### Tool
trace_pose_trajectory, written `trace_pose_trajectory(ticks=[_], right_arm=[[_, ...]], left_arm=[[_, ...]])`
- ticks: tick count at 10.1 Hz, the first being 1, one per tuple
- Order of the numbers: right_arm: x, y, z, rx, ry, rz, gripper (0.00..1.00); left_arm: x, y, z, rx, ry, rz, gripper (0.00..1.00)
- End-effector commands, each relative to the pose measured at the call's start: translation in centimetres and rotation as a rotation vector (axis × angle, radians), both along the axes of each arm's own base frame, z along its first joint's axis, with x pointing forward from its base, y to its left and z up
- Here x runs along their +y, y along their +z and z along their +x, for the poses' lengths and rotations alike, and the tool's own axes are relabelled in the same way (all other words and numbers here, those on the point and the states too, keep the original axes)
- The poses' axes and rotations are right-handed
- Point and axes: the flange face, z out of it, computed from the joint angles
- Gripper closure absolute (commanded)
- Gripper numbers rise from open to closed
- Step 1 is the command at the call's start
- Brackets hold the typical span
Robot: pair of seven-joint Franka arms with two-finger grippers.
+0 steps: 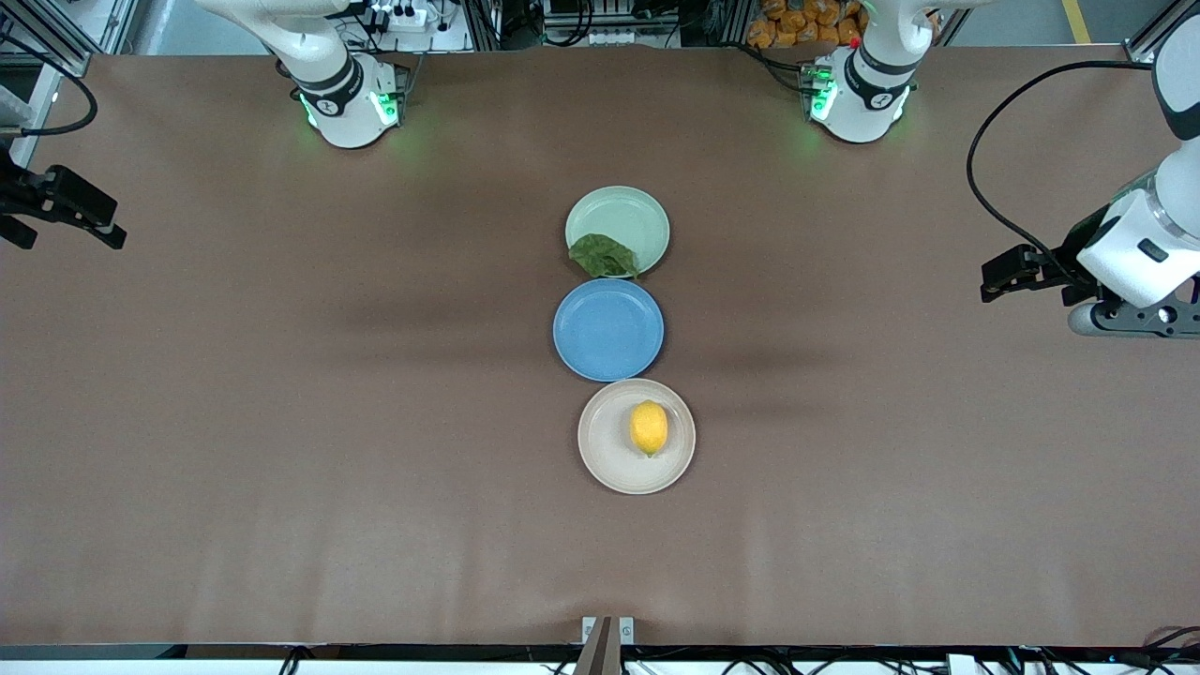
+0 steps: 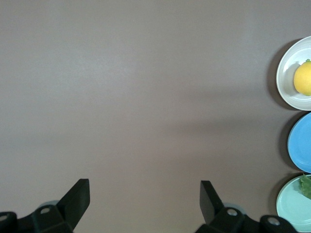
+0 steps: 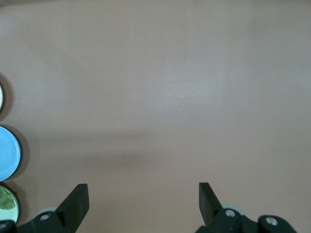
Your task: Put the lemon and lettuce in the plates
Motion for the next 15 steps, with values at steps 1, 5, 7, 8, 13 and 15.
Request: trace_pose_trajectory(ticks=[1, 5, 7, 8, 13, 15], right_arm=[[0.2, 0.3, 0.1, 0.003, -0.006, -0.003, 0.0], [0.0, 0.4, 0.3, -0.011, -0.008, -0.009, 0.0], [-0.1, 0.4, 0.3, -0.014, -0.008, -0.011, 0.0], [0.0, 0.4, 0.3, -0.014, -0.006, -0.011, 0.0], [0.0, 0.3, 0.3, -0.011, -0.008, -0.009, 0.0], [0.0, 0.3, 0.3, -0.011, -0.008, -0.009, 0.0]], left_arm=[[0.1, 1.3, -0.7, -0.006, -0.013, -0.007, 0.0], [0.1, 2.3, -1.1, -0.023, -0.013, -0.009, 0.0], [0.1, 2.4, -1.2, -0.024, -0.013, -0.009, 0.0], [0.2, 2.4, -1.2, -0.024, -0.01, -0.009, 0.0], [0.8, 1.7, -0.8, -0.015, 0.003, -0.009, 0.0], [0.6, 1.7, -0.8, -0.015, 0.001, -0.007, 0.0]])
